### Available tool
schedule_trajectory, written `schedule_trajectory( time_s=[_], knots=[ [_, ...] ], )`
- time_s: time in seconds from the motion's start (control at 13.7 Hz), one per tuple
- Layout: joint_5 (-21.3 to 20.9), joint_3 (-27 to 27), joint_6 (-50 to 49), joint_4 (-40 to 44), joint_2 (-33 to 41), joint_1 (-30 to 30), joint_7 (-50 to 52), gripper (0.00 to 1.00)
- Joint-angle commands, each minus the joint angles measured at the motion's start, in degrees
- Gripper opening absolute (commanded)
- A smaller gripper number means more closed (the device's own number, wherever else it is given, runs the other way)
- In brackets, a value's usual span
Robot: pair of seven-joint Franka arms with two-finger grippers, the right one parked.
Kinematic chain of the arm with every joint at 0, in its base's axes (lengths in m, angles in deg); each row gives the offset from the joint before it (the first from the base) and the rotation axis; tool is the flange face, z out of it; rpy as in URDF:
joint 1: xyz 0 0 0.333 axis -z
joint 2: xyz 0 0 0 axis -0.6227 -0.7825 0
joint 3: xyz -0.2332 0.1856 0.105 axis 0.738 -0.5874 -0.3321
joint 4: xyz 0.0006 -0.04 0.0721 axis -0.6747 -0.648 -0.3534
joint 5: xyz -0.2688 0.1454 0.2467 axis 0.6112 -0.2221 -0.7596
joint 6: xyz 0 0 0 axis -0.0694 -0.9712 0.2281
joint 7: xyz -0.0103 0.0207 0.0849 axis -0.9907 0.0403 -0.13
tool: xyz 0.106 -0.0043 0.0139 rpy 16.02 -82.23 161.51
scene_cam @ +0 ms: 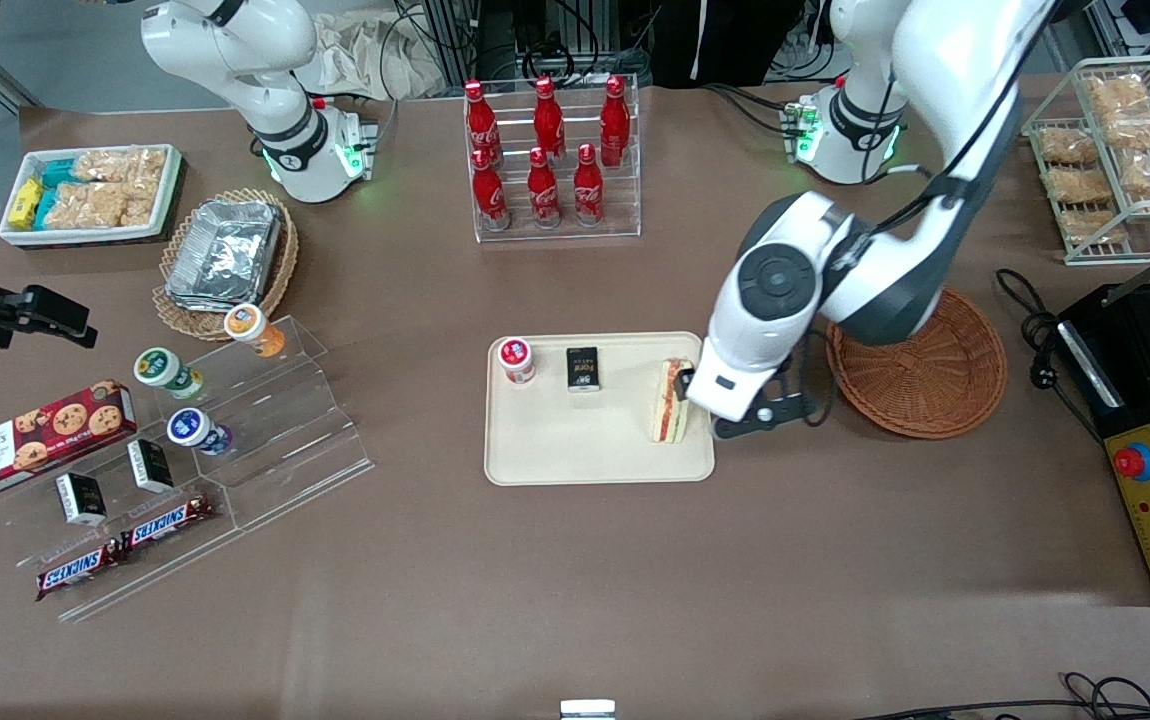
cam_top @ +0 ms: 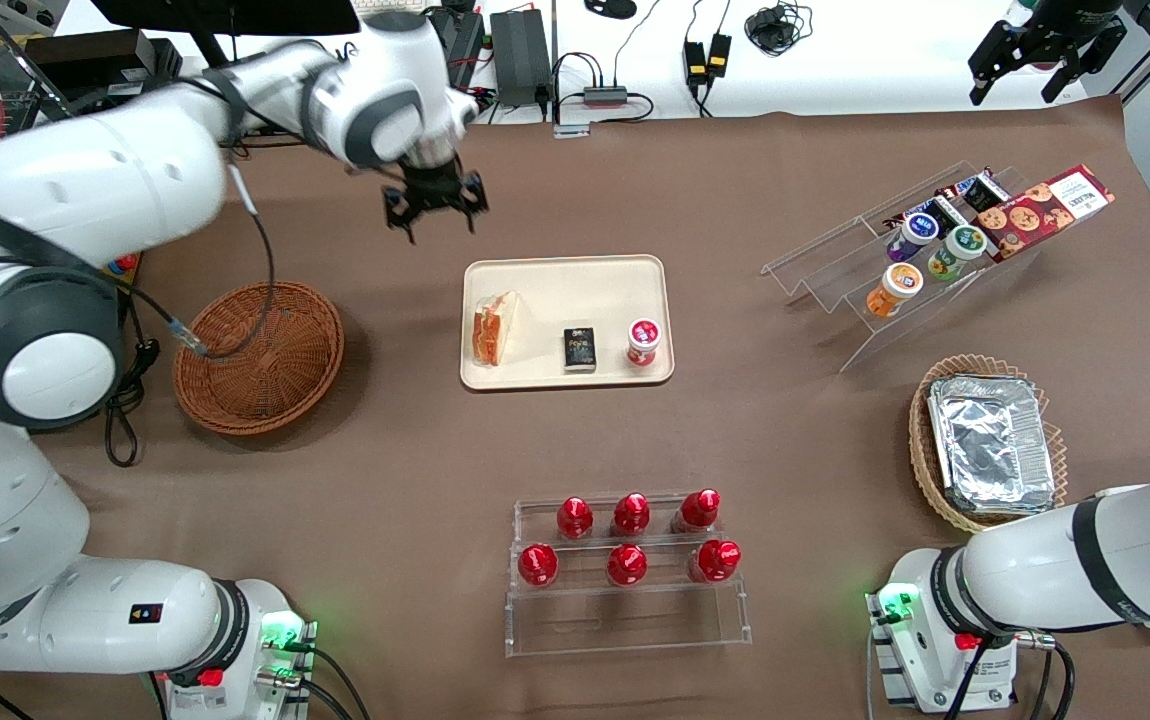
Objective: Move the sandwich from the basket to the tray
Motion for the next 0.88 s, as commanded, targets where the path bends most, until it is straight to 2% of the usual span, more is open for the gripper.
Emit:
schedule_trajectory(
  time_s=[0.0, 0.22, 0.44, 0.59, 0.8],
  knots=[
    [5.31, 0.39, -8.7, 4.81, 5.63, -2.36, -5.9, 1.0],
    [9.8, -10.66, -10.3, 3.95, 14.59, 0.71, -12.59, 1.0],
    [12.27, -21.56, -17.75, 3.86, 19.7, 2.65, -30.92, 1.0],
    [12.28, -25.44, -19.61, 4.38, 20.33, 2.57, -38.69, 1.0],
    [11.4, -25.81, -20.67, 6.66, 20.07, 2.04, -46.94, 1.0]
  ],
)
